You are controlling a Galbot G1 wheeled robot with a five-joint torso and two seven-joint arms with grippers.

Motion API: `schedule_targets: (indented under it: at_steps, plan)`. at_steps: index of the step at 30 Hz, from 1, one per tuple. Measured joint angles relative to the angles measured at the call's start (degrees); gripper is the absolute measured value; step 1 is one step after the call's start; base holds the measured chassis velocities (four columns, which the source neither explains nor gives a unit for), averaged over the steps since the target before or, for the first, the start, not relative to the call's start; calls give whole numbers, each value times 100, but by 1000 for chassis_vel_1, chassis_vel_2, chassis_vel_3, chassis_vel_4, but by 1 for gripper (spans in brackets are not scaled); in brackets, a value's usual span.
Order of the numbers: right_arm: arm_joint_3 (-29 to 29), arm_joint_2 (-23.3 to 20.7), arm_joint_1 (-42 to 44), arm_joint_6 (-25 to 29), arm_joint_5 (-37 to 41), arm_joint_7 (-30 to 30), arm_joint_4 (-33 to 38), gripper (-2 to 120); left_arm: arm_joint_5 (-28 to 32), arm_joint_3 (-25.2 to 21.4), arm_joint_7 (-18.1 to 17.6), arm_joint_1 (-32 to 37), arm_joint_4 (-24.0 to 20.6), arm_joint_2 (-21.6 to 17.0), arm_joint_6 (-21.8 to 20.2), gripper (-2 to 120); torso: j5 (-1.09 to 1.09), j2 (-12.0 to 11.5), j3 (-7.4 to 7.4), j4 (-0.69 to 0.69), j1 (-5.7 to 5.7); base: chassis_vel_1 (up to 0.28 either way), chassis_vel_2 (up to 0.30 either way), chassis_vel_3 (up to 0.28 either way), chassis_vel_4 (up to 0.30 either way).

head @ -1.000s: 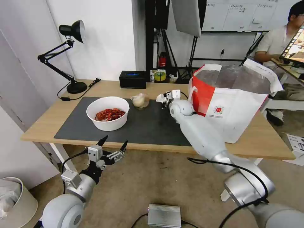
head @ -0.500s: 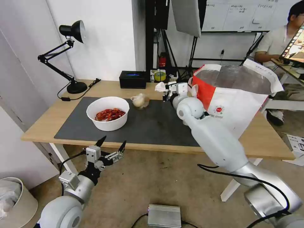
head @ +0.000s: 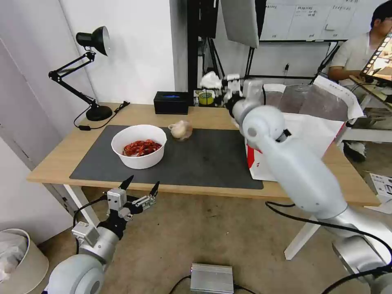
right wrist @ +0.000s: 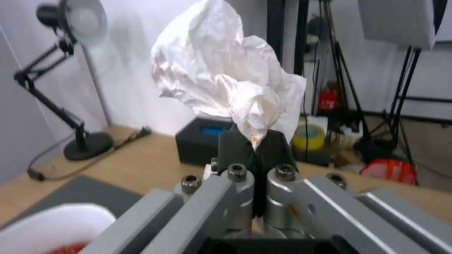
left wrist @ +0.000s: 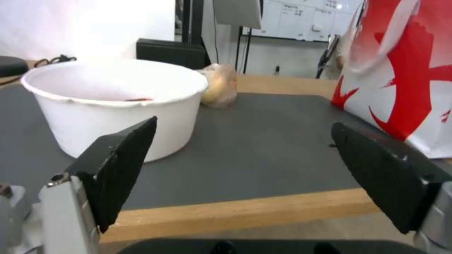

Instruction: Pick up the trash from the table and place it into the takeout bag.

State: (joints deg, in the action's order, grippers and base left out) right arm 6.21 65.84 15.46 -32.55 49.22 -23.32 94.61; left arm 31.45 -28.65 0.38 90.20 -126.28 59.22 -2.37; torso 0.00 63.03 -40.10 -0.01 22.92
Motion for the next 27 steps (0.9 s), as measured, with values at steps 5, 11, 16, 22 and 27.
schedule_targets:
  at_steps: [5,11,16,22,27]
  plan:
    - [-107,-8,-391,-6,554,-68,134,0,0,-143,-6,115,-109,36,3,100,0,0,0,1,0,0,0,0,0]
    - [-122,-238,-633,-205,548,-324,246,0,-27,-338,-12,338,-264,209,16,100,0,0,0,2,0,0,0,0,0]
    - [-312,-798,-448,-437,527,-616,488,0,-37,-336,-13,343,-288,218,17,100,0,0,0,1,0,0,0,0,0]
    - [-607,-1468,-78,-659,589,-1021,751,0,-38,-307,-12,339,-303,205,17,100,1,0,0,0,0,0,0,0,0]
    - [-823,-1743,183,-749,983,-1372,850,0,-44,-262,-10,306,-305,202,18,100,2,0,0,-1,0,0,0,0,0]
